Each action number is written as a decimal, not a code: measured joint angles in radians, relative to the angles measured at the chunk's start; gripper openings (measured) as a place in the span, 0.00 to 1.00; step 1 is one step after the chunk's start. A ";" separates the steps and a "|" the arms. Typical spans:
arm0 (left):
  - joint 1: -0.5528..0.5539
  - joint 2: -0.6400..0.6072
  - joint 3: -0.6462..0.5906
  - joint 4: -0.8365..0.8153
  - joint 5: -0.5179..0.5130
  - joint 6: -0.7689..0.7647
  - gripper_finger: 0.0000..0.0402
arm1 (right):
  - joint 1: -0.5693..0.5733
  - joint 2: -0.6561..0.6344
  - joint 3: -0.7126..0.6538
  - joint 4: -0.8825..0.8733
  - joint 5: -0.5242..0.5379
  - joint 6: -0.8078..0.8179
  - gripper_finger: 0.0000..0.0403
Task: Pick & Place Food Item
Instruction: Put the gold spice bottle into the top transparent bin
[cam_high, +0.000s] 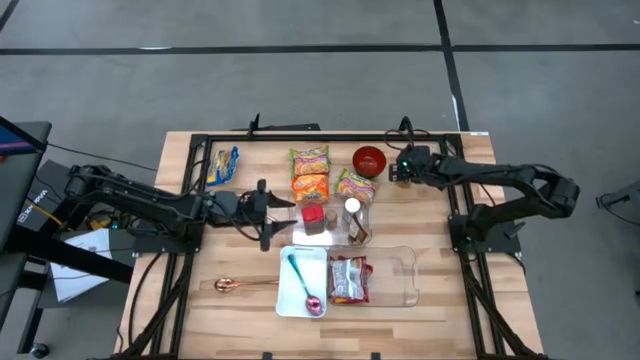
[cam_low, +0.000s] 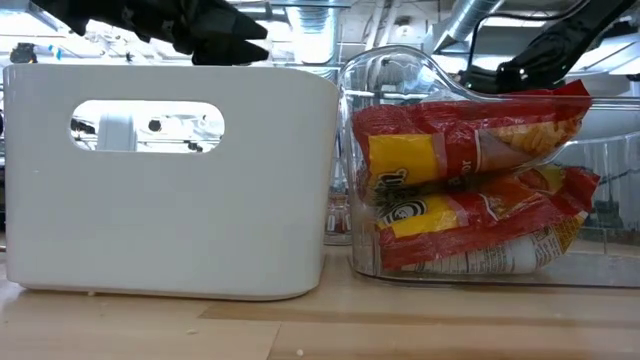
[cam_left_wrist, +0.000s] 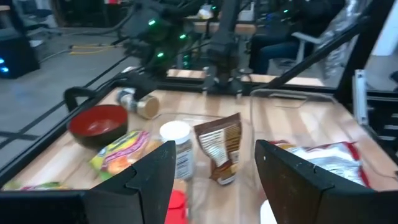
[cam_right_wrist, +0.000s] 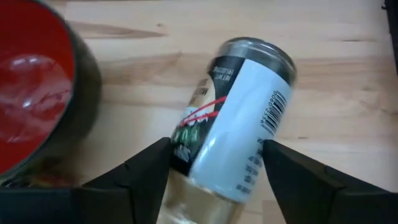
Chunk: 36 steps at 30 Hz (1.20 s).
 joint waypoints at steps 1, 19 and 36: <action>0.000 0.000 0.000 0.003 0.007 0.000 0.53 | -0.007 0.015 0.000 0.012 -0.002 -0.005 0.62; 0.000 0.000 0.000 -0.007 0.012 0.001 0.53 | -0.060 0.141 0.004 0.014 -0.032 -0.062 0.72; 0.000 0.000 0.000 -0.007 0.012 0.001 0.53 | -0.083 0.141 0.004 -0.017 -0.045 -0.195 0.71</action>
